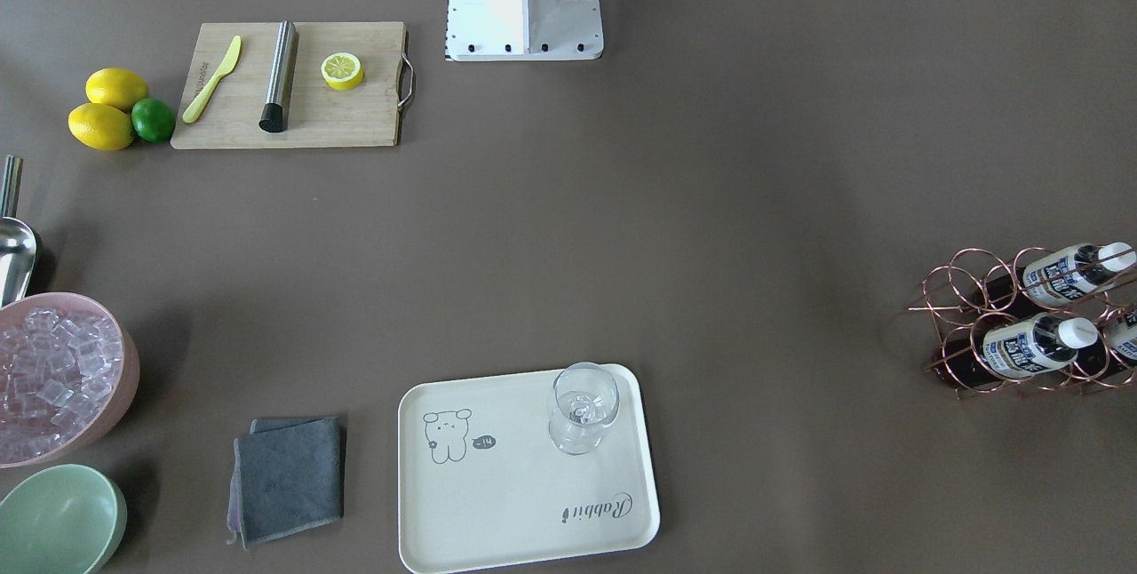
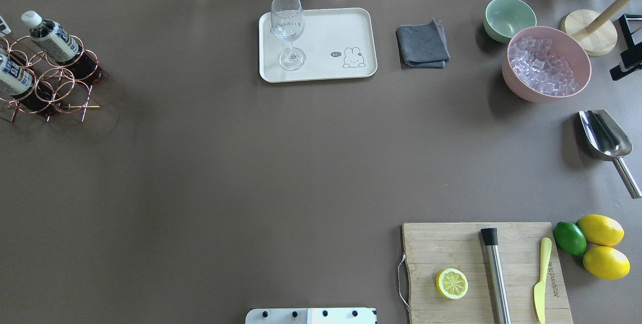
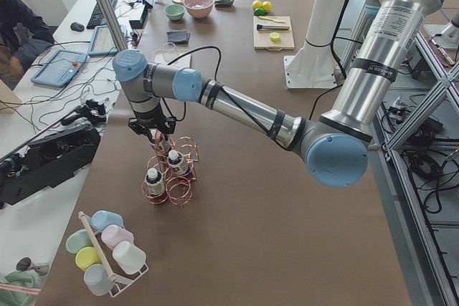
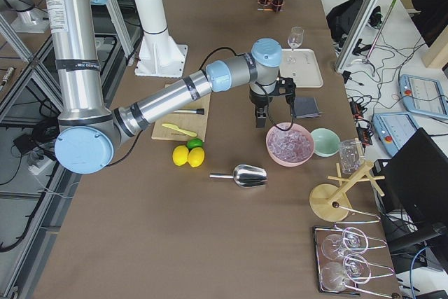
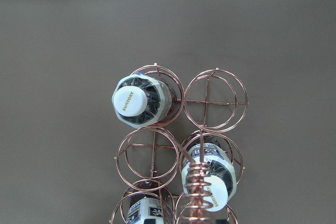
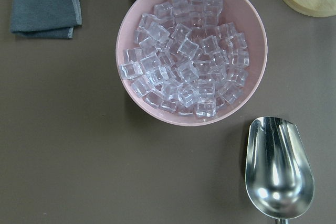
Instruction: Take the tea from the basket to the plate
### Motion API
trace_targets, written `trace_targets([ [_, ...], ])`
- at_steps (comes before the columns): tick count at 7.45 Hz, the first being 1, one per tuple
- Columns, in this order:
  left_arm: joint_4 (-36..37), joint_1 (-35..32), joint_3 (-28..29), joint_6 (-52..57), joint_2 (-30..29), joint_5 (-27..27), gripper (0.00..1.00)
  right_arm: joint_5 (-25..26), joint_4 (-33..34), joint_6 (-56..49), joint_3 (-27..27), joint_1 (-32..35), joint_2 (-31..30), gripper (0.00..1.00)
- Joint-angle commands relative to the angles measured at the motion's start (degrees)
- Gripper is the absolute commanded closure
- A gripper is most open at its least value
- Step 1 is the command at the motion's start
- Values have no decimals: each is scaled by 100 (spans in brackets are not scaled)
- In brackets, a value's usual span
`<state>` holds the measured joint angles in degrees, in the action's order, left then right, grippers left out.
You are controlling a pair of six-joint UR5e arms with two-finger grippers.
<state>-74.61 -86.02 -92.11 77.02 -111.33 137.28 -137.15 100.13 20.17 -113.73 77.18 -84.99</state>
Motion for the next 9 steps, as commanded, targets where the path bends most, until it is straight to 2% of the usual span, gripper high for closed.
trace_targets([
  [1, -36, -2, -26, -20, -29, -17, 94, 83, -152, 13, -26, -54, 18, 0],
  [2, -18, -20, -26, -29, -46, -17, 100, 92, -143, 22, -44, -45, 18, 0],
  [7, 209, -98, -17, -12, -64, -44, 100, 92, -143, -22, -53, 8, -8, 0],
  [9, 228, -108, -17, -12, -239, -44, 100, 92, -143, -31, -45, 95, -8, 0],
])
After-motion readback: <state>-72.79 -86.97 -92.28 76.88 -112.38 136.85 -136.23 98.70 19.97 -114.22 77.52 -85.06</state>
